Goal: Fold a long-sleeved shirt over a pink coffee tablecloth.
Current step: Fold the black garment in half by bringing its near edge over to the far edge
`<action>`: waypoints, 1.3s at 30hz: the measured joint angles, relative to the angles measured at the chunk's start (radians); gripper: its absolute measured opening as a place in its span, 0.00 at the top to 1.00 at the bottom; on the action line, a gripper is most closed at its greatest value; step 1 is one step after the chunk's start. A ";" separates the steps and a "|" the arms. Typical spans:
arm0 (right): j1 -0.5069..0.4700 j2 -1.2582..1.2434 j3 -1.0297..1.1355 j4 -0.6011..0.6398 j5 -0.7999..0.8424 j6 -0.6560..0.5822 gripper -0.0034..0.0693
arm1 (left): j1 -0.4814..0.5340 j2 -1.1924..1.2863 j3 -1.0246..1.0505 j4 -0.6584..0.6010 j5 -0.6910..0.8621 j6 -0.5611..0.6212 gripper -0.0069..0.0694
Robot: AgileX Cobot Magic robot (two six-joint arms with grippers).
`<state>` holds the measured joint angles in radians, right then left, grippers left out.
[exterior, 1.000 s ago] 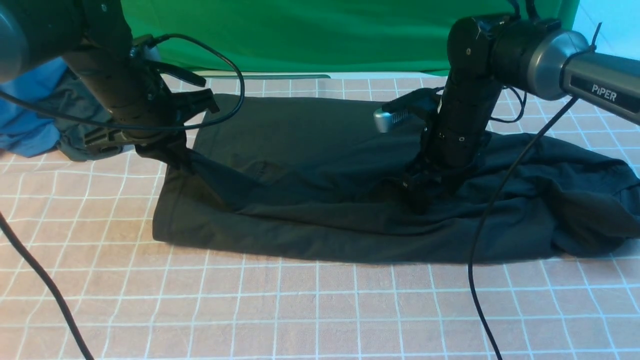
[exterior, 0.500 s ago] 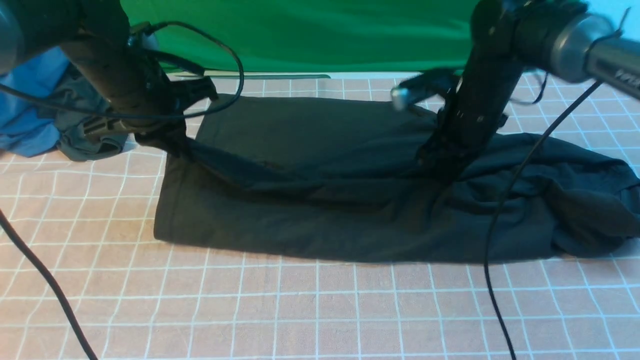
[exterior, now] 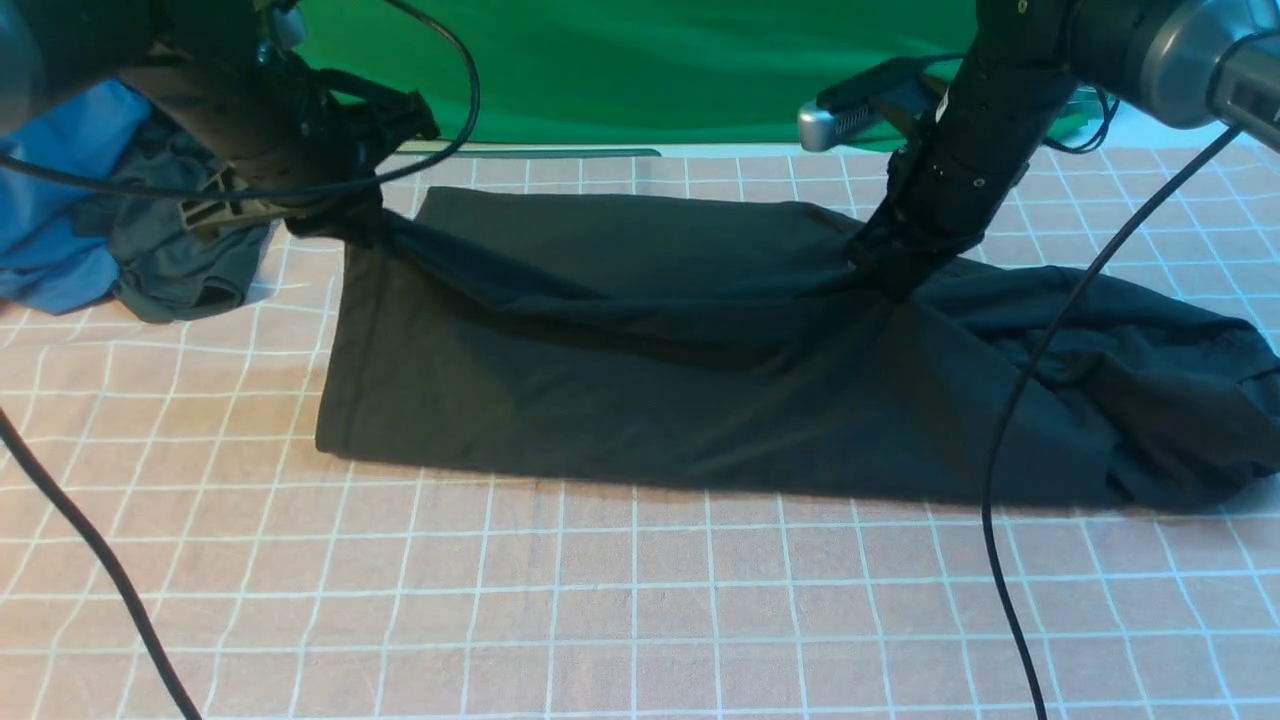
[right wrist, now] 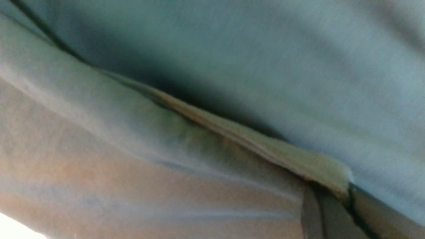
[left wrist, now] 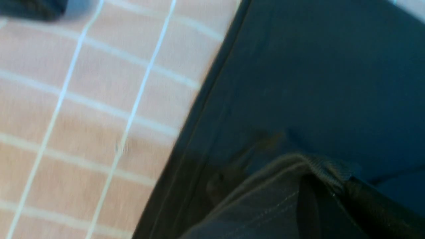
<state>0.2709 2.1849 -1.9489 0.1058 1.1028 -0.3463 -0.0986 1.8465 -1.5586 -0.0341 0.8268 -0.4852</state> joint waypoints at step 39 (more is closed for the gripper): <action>-0.030 0.082 0.001 -0.029 -0.567 0.006 0.88 | 0.000 0.280 -0.119 0.206 -0.544 -0.269 0.87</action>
<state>0.2405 2.2672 -1.9479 0.0765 0.5356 -0.3407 -0.0986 2.1264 -1.6773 0.1719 0.2829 -0.7537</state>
